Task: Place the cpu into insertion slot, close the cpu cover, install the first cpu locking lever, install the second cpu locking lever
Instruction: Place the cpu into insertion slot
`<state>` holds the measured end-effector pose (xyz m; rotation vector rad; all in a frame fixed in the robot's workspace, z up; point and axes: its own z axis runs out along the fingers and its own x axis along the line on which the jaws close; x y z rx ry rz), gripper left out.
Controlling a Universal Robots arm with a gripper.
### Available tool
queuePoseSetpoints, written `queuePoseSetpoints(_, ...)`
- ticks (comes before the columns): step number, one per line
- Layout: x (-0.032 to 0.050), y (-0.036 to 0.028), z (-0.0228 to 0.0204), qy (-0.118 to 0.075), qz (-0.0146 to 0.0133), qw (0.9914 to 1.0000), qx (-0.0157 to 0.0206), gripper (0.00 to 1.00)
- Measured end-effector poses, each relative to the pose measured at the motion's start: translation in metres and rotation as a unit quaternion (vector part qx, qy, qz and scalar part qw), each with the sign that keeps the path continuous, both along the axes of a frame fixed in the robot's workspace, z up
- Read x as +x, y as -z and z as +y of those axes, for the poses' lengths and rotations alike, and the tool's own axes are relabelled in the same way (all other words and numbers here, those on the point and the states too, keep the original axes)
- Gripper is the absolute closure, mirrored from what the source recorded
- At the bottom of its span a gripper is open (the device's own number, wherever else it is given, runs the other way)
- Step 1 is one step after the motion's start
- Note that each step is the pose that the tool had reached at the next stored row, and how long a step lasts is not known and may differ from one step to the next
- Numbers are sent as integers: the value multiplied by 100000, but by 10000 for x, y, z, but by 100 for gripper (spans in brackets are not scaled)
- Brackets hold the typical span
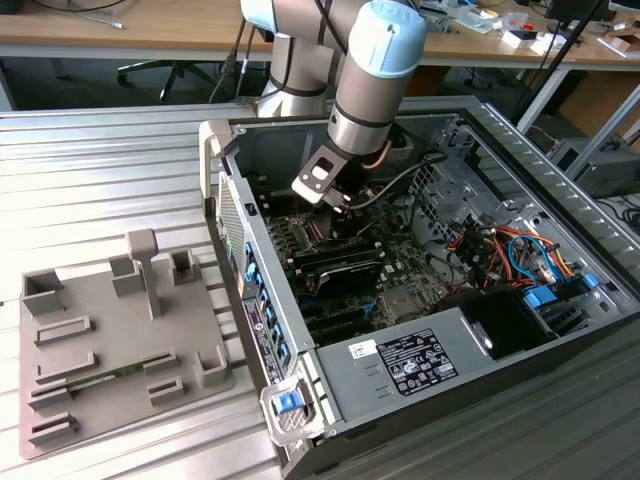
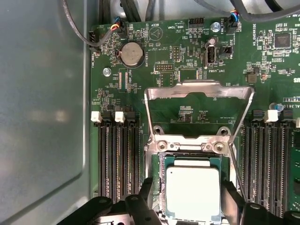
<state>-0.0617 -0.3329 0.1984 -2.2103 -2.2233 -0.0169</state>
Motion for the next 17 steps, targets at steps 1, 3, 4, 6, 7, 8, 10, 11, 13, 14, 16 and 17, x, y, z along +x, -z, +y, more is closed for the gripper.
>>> queuePoseSetpoints(1, 1, 9, 2, -50, 8, 100000, -3, 32)
queuePoseSetpoints(3, 0, 22, 2, -297, 35, 100000, -10, 32)
queuePoseSetpoints(4, 0, 23, 1, -797, 53, 99997, -45, 32)
queuePoseSetpoints(6, 0, 24, 2, -1117, 48, 99994, -54, 32)
queuePoseSetpoints(7, 0, 25, 2, -1137, 40, 99994, -44, 32)
queuePoseSetpoints(8, 0, 25, 2, -1150, 42, 99993, -47, 32)
queuePoseSetpoints(10, 0, 25, 2, -1179, 41, 99993, -47, 32)
queuePoseSetpoints(11, 0, 24, 2, -1192, 47, 99993, -67, 34)
queuePoseSetpoints(13, -1, 22, 1, -1222, 65, 99992, -79, 39)
queuePoseSetpoints(14, -1, 23, 1, -1230, 61, 99992, -70, 39)
queuePoseSetpoints(16, 0, 25, 2, -1256, 47, 99992, -50, 40)
queuePoseSetpoints(17, 0, 25, 2, -1271, 45, 99992, -50, 40)
